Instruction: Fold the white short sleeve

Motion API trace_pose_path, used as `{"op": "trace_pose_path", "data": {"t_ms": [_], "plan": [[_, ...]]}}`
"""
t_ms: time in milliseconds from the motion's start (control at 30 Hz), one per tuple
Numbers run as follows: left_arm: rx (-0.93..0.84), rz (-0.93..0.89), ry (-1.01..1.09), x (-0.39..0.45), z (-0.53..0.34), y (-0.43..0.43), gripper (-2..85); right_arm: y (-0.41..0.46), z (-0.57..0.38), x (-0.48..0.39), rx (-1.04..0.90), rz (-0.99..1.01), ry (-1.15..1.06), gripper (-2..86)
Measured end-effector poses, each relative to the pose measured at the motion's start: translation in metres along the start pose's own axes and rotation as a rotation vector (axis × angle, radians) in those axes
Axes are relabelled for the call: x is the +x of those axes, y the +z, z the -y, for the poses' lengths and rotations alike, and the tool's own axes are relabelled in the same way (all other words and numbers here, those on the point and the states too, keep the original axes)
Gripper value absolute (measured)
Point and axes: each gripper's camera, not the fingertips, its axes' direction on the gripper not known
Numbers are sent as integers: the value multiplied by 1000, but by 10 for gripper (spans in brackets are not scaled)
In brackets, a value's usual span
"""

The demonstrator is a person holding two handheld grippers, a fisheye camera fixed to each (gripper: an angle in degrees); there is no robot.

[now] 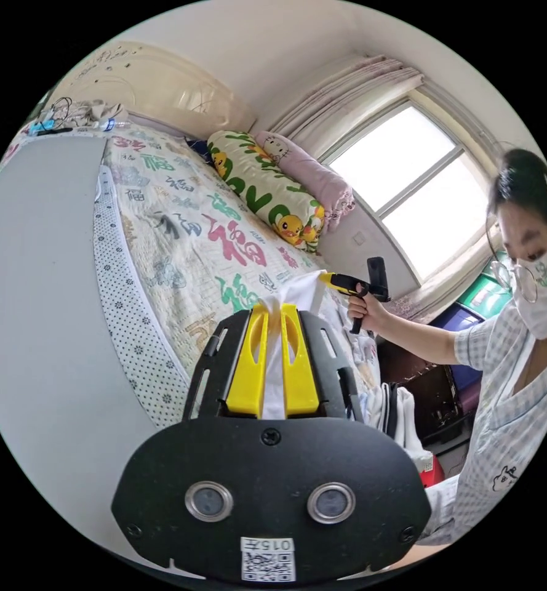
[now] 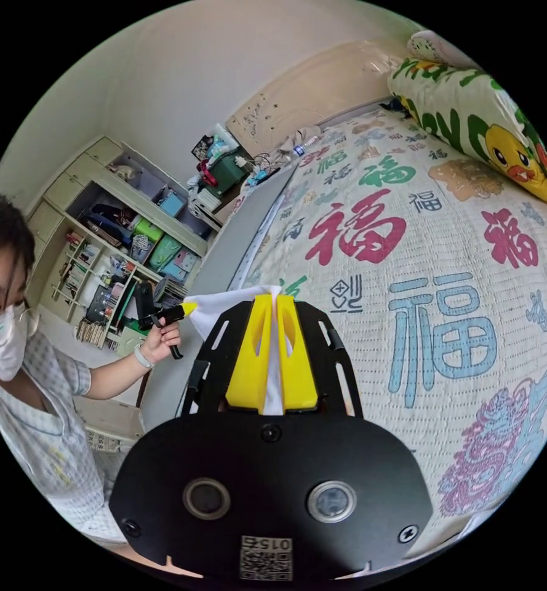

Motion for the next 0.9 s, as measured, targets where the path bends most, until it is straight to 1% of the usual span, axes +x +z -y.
{"op": "trace_pose_path", "data": {"t_ms": [167,367,700,833,900], "plan": [[-30,18,-100,-51,21,39,12,45,43,45,-66,-81,63,3],[-79,23,-199,-85,29,66,8,78,76,77,-122,-123,113,2],[-84,33,-237,-95,46,74,5,114,113,105,-137,-184,127,5],[-115,79,-229,-88,55,78,9,139,117,118,-160,-238,117,16],[-125,83,-248,-86,55,78,15,143,114,128,-143,-207,144,31]]}}
